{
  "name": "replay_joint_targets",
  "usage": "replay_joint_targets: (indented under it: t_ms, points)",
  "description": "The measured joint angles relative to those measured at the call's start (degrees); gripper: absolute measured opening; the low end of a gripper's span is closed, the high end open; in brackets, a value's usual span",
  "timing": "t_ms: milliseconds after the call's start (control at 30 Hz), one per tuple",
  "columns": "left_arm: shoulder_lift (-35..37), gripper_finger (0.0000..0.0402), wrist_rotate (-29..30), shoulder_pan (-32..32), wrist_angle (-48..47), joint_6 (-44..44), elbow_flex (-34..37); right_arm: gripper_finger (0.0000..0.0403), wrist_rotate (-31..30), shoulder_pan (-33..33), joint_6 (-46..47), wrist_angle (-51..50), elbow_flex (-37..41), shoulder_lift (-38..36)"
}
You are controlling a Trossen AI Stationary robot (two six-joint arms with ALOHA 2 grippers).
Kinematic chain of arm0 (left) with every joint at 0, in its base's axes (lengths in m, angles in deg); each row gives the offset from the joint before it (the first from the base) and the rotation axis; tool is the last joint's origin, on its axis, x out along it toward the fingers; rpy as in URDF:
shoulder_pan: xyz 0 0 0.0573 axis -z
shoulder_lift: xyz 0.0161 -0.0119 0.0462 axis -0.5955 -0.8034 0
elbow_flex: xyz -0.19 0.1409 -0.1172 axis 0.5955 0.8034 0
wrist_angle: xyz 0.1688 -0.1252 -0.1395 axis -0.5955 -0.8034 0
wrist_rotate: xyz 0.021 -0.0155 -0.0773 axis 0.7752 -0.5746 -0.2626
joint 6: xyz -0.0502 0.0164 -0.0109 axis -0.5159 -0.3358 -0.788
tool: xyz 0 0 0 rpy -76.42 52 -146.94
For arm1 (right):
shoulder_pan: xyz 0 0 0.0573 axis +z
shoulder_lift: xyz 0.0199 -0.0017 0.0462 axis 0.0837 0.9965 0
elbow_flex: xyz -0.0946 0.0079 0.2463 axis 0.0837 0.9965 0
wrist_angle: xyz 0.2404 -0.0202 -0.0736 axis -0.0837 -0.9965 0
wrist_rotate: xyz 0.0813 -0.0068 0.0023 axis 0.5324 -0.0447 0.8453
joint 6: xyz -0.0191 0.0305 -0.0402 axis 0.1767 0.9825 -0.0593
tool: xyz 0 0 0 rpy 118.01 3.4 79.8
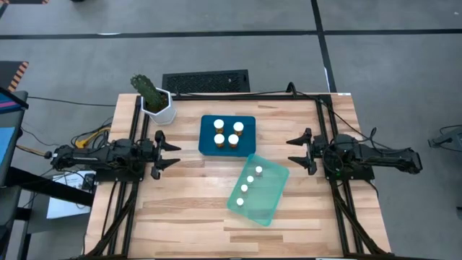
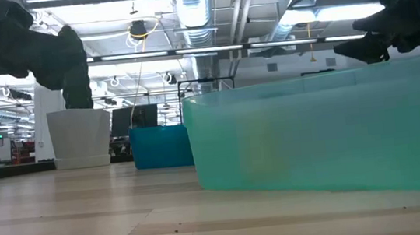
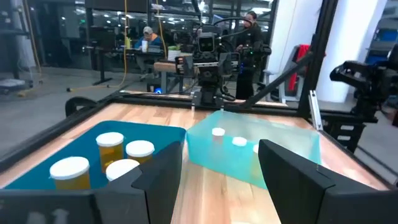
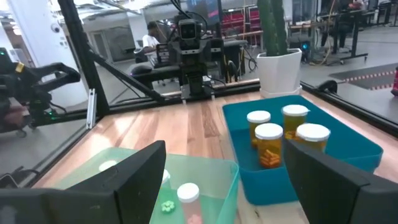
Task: Pick and place medicine bottles into bin by pill shape (circle, oval)
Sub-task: Return to Home Position
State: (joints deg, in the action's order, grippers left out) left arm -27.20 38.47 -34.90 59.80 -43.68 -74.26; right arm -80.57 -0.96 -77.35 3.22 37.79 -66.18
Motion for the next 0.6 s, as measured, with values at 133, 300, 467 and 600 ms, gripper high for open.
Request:
replay_joint_targets:
  t_ms: [133, 300, 467, 600]
  points:
    - [0.0, 0.0206, 0.0, 0.0, 0.1, 0.9, 0.0, 0.0333, -0.1, 0.0, 0.0, 0.1, 0.0, -0.1]
    - [0.0, 0.0206, 0.0, 0.0, 0.2, -0.3, 0.1, 0.0333, -0.1, 0.0, 0.0, 0.1, 0.0, -0.1]
    - [0.0, 0.0206, 0.1, 0.0, 0.2, -0.4, 0.1, 0.0333, -0.2, 0.0, 0.0, 0.1, 0.0, -0.1]
    - [0.0, 0.0206, 0.1, 0.0, 0.2, -0.4, 0.1, 0.0333, -0.2, 0.0, 0.0, 0.1, 0.0, -0.1]
